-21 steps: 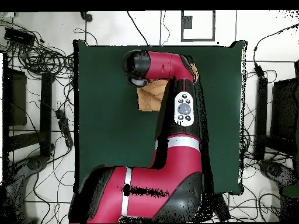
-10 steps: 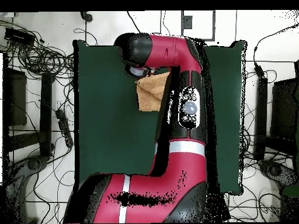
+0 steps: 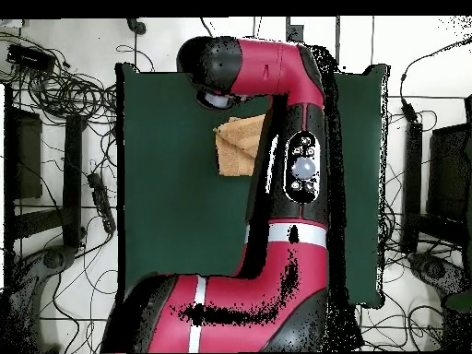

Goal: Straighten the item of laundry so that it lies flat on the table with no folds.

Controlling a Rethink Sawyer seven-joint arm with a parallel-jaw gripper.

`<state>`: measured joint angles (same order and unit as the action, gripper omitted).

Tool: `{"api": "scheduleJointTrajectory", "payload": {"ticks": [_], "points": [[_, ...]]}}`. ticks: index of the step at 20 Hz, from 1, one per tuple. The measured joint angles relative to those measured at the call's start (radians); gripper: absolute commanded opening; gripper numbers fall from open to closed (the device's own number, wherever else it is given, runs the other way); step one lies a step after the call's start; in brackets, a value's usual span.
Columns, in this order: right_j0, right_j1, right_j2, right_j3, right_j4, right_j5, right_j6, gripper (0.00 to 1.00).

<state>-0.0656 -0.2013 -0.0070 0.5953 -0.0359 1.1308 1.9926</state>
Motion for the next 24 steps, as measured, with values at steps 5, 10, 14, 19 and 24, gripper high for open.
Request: {"api": "scheduleJointTrajectory", "payload": {"ticks": [5, 10, 14, 19, 24], "points": [[-0.001, 0.000, 0.001, -0.001, 0.000, 0.000, 0.000, 1.00], [-0.001, -0.002, 0.001, 0.002, 0.000, 0.000, 0.000, 1.00], [-0.001, -0.009, 0.001, 0.020, 0.000, -0.002, 0.000, 1.00], [-0.001, -0.024, 0.001, 0.111, 0.003, -0.089, 0.000, 1.00], [0.000, -0.020, 0.001, 0.183, -0.001, -0.205, 0.000, 1.00]]}}
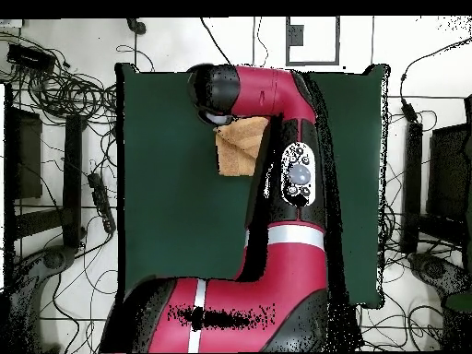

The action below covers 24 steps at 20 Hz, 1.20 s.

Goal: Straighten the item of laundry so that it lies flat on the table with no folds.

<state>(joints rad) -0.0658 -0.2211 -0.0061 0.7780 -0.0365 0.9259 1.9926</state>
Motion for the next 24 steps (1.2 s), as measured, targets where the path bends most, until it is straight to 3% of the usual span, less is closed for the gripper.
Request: {"api": "scheduleJointTrajectory", "payload": {"ticks": [9, 24], "points": [[0.003, 0.051, 0.000, 0.006, -0.002, -0.064, 0.000, 1.00], [0.028, 0.116, -0.006, 0.007, -0.004, -0.066, 0.000, 1.00]]}}
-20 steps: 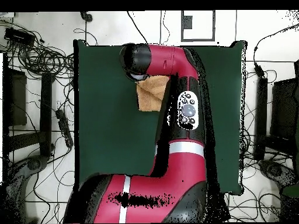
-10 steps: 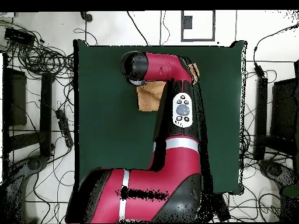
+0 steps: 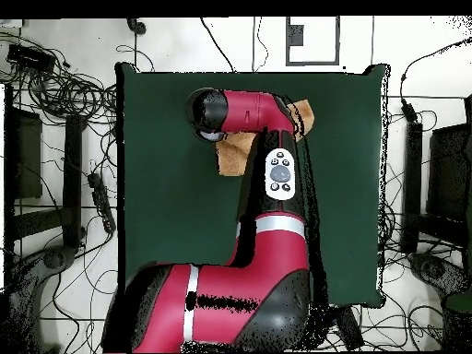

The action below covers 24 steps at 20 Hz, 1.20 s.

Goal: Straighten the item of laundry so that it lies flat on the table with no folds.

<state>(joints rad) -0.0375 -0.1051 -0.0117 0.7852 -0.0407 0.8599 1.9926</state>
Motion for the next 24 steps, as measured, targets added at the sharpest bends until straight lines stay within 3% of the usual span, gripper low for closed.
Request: {"api": "scheduleJointTrajectory", "payload": {"ticks": [13, 24], "points": [[0.036, -0.047, -0.049, 0.051, 0.006, 0.000, 0.000, 1.00], [0.036, -0.256, -0.056, 0.239, 0.026, 0.034, 0.000, 1.00]]}}
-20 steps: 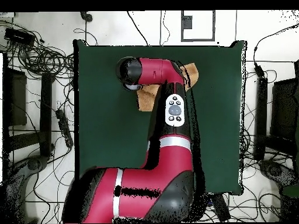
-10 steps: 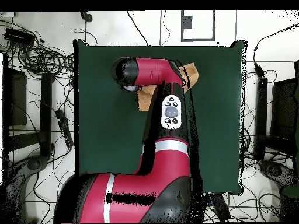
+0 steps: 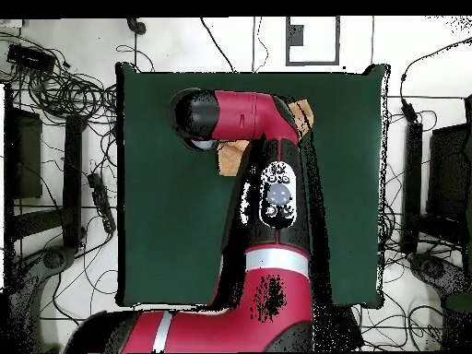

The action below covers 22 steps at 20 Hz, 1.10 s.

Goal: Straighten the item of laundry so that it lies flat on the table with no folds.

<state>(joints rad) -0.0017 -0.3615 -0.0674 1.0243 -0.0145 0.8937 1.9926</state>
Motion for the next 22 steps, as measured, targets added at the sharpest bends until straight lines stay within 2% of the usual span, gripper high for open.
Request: {"api": "scheduleJointTrajectory", "payload": {"ticks": [6, 16, 22], "points": [[-0.020, -0.072, 0.000, 0.033, 0.000, 0.012, 0.000, 1.00], [-0.057, -0.072, 0.000, 0.064, -0.003, 0.006, 0.000, 1.00], [-0.066, -0.055, 0.000, 0.101, -0.018, -0.041, 0.000, 1.00]]}}
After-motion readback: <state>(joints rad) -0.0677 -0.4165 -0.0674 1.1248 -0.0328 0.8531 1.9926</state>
